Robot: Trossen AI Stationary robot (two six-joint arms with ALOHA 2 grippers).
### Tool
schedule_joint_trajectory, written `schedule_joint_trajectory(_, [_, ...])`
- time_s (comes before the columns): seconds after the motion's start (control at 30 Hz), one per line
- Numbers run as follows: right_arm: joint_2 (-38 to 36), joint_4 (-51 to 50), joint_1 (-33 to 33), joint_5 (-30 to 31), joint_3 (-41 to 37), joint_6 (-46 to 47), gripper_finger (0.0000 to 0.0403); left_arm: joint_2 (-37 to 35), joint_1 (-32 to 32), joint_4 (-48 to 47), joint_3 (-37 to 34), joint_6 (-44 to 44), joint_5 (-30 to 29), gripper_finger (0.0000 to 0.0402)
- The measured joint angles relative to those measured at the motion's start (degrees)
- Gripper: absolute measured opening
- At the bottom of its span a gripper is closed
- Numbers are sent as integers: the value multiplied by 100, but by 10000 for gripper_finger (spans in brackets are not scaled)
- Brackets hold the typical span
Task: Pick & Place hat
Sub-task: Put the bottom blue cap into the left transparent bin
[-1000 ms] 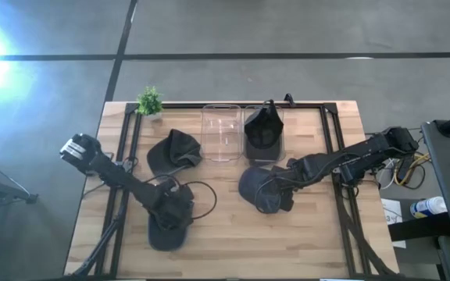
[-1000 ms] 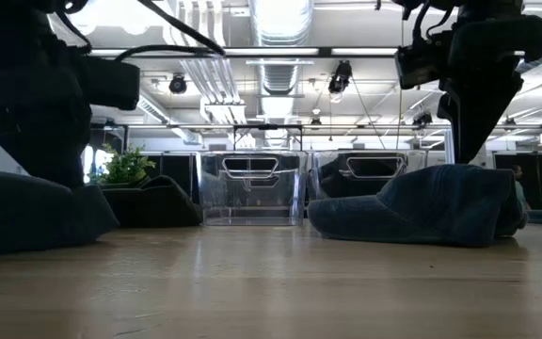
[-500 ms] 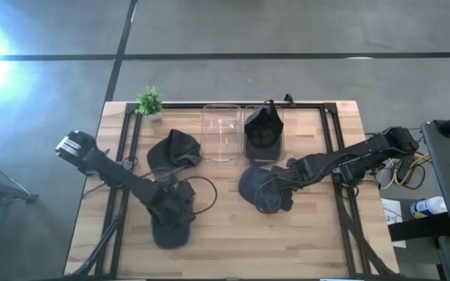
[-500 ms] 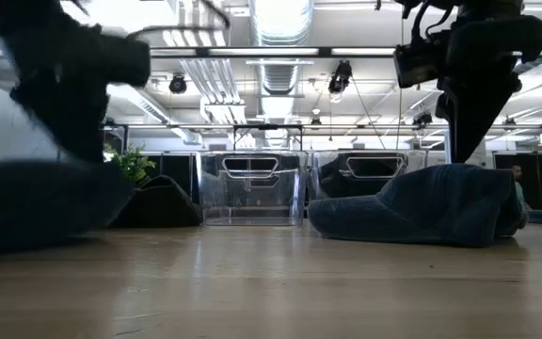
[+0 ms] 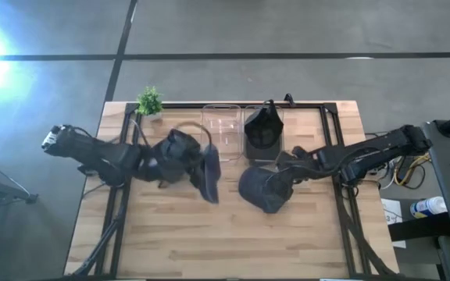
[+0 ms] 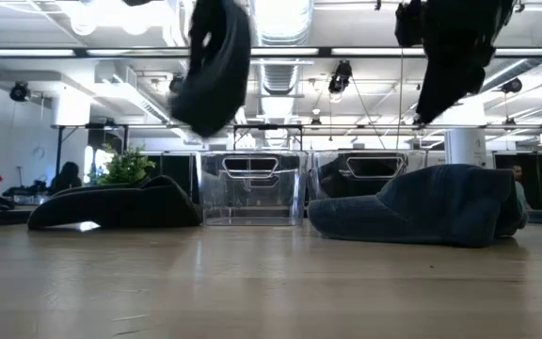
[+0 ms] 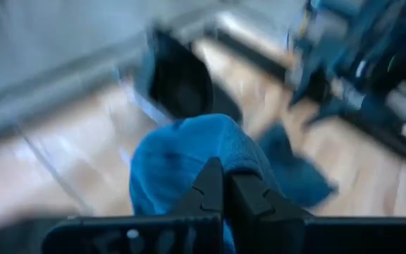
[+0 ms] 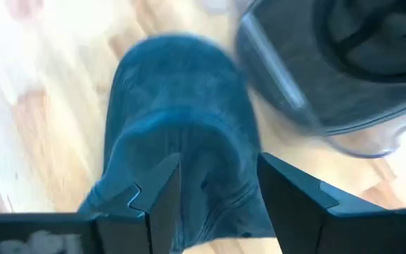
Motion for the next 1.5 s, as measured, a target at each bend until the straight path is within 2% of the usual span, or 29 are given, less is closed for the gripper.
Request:
schedule_joint_trajectory(0.13, [-302,-32,-96,332,0,175,182,132,461,-261,776,1230,-570,1])
schedule_joint_trajectory(0.3, [-505,-40,-189,559,-2,188,182,497,1414,-313,1088,2578,-474,1])
schedule_joint_trajectory(0.5, [-552,-42,-252,611,-33,186,182,993,2548,969,699,3737,889,0])
schedule_joint_trajectory(0.67, [-552,-42,-250,609,-92,227,182,1622,3103,1499,272,3663,1727,0])
schedule_joint_trajectory(0.87, [-552,-39,-250,609,-101,254,182,2308,3551,1976,-22,3466,1977,0])
schedule_joint_trajectory(1.1, [-552,-48,-250,594,-101,250,182,2757,3741,2324,214,3275,1957,13])
schedule_joint_trajectory(1.27, [-552,-84,-250,493,-101,232,182,2967,3766,2238,410,3128,2109,75])
schedule_joint_trajectory(1.4, [-552,-147,-248,-34,-101,229,182,2891,3742,1967,488,3122,2099,137])
schedule_joint_trajectory(1.5, [-552,-214,-245,-567,-106,225,182,2629,3687,1385,631,3096,2084,172])
